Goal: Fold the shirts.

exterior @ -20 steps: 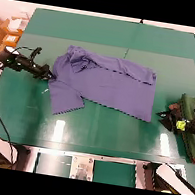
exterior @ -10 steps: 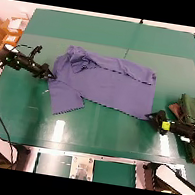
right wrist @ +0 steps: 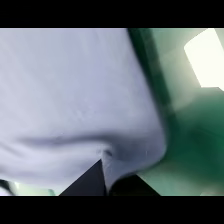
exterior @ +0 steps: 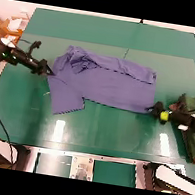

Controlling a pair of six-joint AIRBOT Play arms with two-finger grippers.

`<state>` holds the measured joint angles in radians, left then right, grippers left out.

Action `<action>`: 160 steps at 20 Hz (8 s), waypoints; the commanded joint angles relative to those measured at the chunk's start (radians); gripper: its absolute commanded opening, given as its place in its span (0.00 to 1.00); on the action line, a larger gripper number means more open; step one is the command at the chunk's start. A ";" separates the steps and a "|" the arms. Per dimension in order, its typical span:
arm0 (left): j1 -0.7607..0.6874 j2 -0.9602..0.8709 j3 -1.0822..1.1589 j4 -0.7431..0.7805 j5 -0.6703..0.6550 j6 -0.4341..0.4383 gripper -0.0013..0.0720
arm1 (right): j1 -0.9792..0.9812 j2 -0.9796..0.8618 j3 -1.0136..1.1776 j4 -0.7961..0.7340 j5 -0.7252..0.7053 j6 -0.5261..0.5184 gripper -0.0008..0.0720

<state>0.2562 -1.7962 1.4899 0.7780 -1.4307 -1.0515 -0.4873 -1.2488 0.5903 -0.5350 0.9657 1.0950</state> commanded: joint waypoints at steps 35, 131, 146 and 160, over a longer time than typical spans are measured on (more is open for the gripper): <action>0.001 0.157 -0.130 -0.233 0.429 0.047 0.05 | 0.188 -0.409 0.658 0.065 -0.155 -0.009 0.03; -0.111 0.941 -1.200 -0.001 0.443 -0.354 0.05 | 0.109 0.416 -0.404 -0.158 -0.148 0.469 0.39; -0.111 1.127 -0.805 0.238 0.030 -0.538 0.05 | -0.013 0.496 -0.065 -0.483 0.360 0.479 0.03; -0.111 0.397 -0.266 0.053 0.266 -0.334 0.05 | 0.163 -0.134 0.380 -0.245 0.042 0.438 0.03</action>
<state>0.1452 -1.2335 1.1564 0.9146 -1.2423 -1.4544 -0.3733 -1.2152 0.8913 -0.8200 1.1027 1.5379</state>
